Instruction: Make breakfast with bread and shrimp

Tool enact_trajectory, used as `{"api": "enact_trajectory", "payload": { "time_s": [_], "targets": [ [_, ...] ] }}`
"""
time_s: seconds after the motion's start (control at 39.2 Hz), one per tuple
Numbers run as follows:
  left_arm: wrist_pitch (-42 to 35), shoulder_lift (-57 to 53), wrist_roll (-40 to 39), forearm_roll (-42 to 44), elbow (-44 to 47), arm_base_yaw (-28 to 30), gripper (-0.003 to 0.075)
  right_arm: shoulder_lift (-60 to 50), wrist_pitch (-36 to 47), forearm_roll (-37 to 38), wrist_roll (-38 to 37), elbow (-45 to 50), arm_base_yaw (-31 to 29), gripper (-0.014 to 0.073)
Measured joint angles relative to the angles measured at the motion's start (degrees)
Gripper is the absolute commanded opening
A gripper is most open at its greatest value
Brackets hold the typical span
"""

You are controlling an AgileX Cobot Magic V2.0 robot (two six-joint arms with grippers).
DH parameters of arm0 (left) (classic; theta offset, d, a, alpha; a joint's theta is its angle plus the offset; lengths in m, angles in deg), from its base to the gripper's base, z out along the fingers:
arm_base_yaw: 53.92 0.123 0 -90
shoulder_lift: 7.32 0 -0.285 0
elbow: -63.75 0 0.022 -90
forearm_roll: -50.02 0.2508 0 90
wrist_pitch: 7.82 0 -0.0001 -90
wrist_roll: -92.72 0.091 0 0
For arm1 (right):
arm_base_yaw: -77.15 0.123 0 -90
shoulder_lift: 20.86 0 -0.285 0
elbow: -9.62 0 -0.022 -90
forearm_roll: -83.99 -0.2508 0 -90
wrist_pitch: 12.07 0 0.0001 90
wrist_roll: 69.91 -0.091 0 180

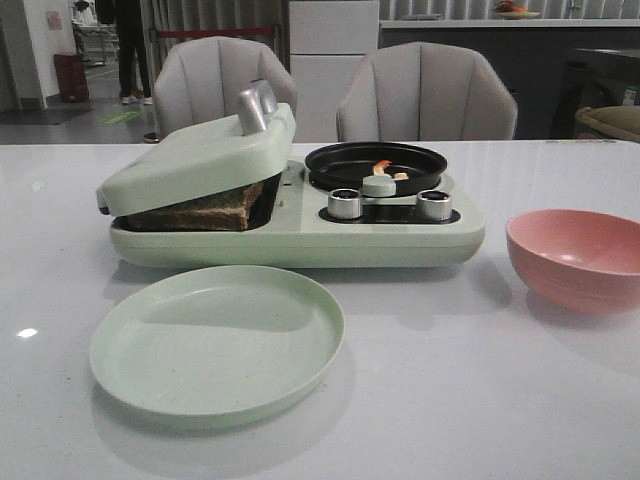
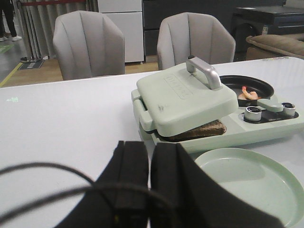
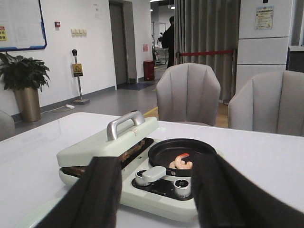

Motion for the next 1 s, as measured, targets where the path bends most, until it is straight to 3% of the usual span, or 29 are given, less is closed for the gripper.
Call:
{"api": "enact_trajectory", "payload": {
  "time_s": [0.13, 0.2, 0.38, 1.0],
  "targets": [
    [0.0, 0.0, 0.0, 0.0, 0.0, 0.0, 0.0112, -1.45, 0.76, -0.14, 0.0, 2.28, 0.0, 0.0442],
    [0.0, 0.0, 0.0, 0.0, 0.0, 0.0, 0.0112, -1.45, 1.11, -0.14, 0.0, 2.8, 0.0, 0.0393],
    [0.0, 0.0, 0.0, 0.0, 0.0, 0.0, 0.0112, -1.45, 1.11, -0.14, 0.0, 2.8, 0.0, 0.0115],
    [0.0, 0.0, 0.0, -0.02, 0.0, 0.0, 0.0112, -1.45, 1.11, -0.14, 0.0, 2.8, 0.0, 0.0132]
  ]
}}
